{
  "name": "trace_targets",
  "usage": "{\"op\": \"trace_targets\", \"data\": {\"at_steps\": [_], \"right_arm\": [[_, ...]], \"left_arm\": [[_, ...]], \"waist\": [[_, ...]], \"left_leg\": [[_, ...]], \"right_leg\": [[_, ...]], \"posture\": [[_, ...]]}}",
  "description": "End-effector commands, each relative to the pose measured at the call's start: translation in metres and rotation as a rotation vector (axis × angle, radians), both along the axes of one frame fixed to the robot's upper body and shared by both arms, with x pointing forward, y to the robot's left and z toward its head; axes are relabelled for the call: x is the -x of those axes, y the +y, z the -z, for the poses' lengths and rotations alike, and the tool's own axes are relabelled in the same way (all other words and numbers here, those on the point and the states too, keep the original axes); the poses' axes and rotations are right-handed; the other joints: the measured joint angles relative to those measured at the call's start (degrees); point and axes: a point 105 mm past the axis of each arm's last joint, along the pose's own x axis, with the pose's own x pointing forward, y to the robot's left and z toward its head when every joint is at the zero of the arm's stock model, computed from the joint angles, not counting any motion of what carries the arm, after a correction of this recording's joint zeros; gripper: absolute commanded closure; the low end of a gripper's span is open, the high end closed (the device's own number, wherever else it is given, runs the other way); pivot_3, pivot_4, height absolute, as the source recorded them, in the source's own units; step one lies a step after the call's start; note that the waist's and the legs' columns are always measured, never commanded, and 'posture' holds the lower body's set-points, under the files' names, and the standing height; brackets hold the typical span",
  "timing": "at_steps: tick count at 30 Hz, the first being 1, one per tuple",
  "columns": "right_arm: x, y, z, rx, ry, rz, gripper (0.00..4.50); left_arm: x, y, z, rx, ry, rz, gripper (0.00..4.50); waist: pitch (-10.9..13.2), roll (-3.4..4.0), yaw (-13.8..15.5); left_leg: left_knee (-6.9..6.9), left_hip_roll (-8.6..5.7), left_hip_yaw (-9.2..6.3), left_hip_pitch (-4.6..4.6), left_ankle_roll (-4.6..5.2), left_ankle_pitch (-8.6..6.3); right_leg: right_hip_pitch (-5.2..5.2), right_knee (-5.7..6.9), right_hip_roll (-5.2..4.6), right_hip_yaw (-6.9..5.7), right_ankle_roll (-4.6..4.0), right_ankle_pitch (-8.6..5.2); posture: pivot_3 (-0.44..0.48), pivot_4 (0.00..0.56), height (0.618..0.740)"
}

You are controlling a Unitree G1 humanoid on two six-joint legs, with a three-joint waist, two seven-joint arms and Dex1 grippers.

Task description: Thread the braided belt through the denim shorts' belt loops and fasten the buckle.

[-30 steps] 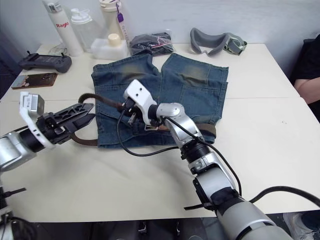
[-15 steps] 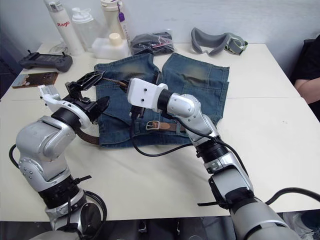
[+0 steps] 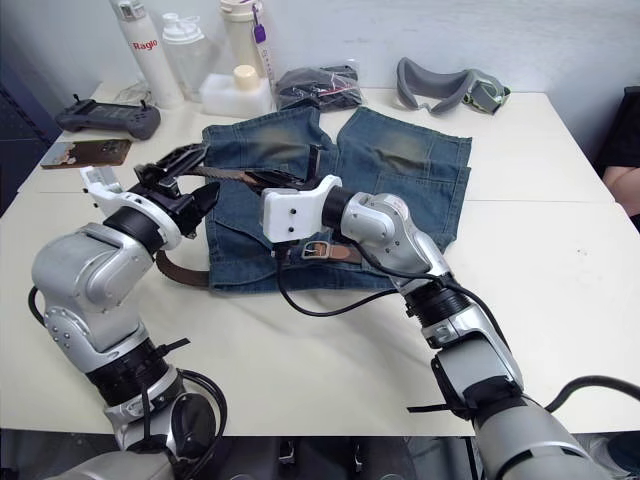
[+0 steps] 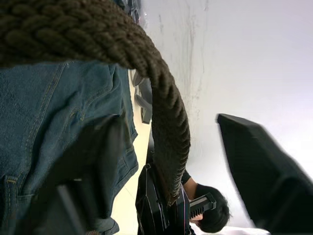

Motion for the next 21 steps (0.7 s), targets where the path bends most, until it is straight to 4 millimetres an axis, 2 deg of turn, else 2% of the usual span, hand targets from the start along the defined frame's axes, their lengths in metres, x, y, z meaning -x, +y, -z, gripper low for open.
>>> {"op": "trace_targets", "data": {"at_steps": [1, 3, 4, 7, 9, 12, 15, 16, 18, 21], "right_arm": [[0.011, 0.001, -0.013, -0.028, -0.068, -0.035, 4.50], [0.013, -0.001, -0.015, -0.030, -0.066, -0.045, 4.50], [0.014, -0.002, -0.016, -0.029, -0.065, -0.050, 4.50], [0.020, -0.009, -0.023, -0.046, -0.023, -0.077, 4.50], [0.023, -0.016, -0.027, -0.061, 0.003, -0.089, 3.54], [0.025, -0.032, -0.024, -0.020, 0.044, -0.083, 2.15], [0.020, -0.056, -0.021, -0.109, 0.338, -0.087, 0.60], [0.020, -0.071, -0.006, -0.048, 0.488, -0.071, 0.21], [0.024, -0.096, 0.014, 0.042, 0.724, -0.029, 0.09], [0.030, -0.116, 0.017, 0.080, 0.875, 0.017, 0.09]], "left_arm": [[0.004, -0.003, -0.007, -0.029, -0.058, 0.025, 3.25], [0.003, -0.003, -0.005, -0.034, -0.057, 0.033, 4.17], [0.002, -0.003, -0.003, -0.038, -0.056, 0.036, 4.46], [0.003, -0.002, 0.008, -0.133, -0.062, 0.062, 4.46], [0.004, -0.003, 0.010, -0.143, -0.069, 0.070, 4.50], [0.004, 0.005, 0.011, -0.148, -0.078, 0.058, 4.50], [0.006, 0.010, 0.017, -0.189, -0.093, 0.068, 4.50], [0.008, 0.012, 0.026, -0.211, -0.066, 0.070, 4.50], [0.011, 0.014, 0.046, -0.267, 0.006, 0.077, 4.50], [0.018, 0.011, 0.066, -0.338, 0.064, 0.106, 4.50]], "waist": [[0.00, 0.00, -0.02], [0.00, 0.00, -0.03], [0.00, 0.00, -0.02], [0.00, 0.00, -0.05], [0.00, 0.01, -0.03], [0.00, 0.00, 0.18], [0.00, 0.01, 0.11], [0.00, 0.01, 0.05], [0.03, 0.07, 0.32], [0.07, 0.13, 0.18]], "left_leg": [[0.00, 0.00, 0.00, 0.00, 0.00, 0.00], [0.00, 0.00, 0.00, 0.00, 0.00, 0.00], [0.00, 0.01, 0.00, 0.00, -0.01, 0.00], [0.00, 0.00, 0.00, 0.00, -0.01, 0.00], [0.00, 0.00, -0.01, 0.00, -0.01, 0.00], [0.00, 0.00, -0.03, 0.00, 0.00, 0.00], [0.02, 0.00, -0.04, 0.02, 0.01, 0.00], [0.01, 0.01, -0.04, 0.03, 0.02, -0.01], [-0.02, -0.01, -0.05, 0.03, 0.02, -0.01], [-0.06, -0.01, -0.05, 0.06, 0.09, -0.04]], "right_leg": [[0.00, 0.00, 0.00, 0.00, 0.00, 0.00], [0.00, 0.01, 0.01, 0.00, 0.00, 0.00], [0.00, 0.00, 0.01, 0.00, 0.00, 0.00], [0.00, 0.00, 0.01, 0.00, 0.00, 0.00], [0.00, 0.00, 0.01, 0.00, 0.00, 0.00], [0.01, 0.00, 0.00, -0.01, 0.00, 0.00], [0.07, -0.04, 0.00, -0.03, 0.00, 0.00], [0.08, -0.05, 0.00, -0.03, 0.00, 0.00], [0.08, -0.08, -0.01, -0.03, -0.01, 0.00], [0.12, -0.20, -0.05, -0.02, -0.01, 0.00]], "posture": [[0.000, 0.150, 0.656], [0.000, 0.150, 0.656], [0.000, 0.150, 0.656], [0.000, 0.150, 0.656], [0.000, 0.150, 0.656], [0.000, 0.150, 0.656], [0.000, 0.150, 0.656], [0.000, 0.150, 0.656], [0.000, 0.150, 0.656], [0.000, 0.150, 0.656]]}}
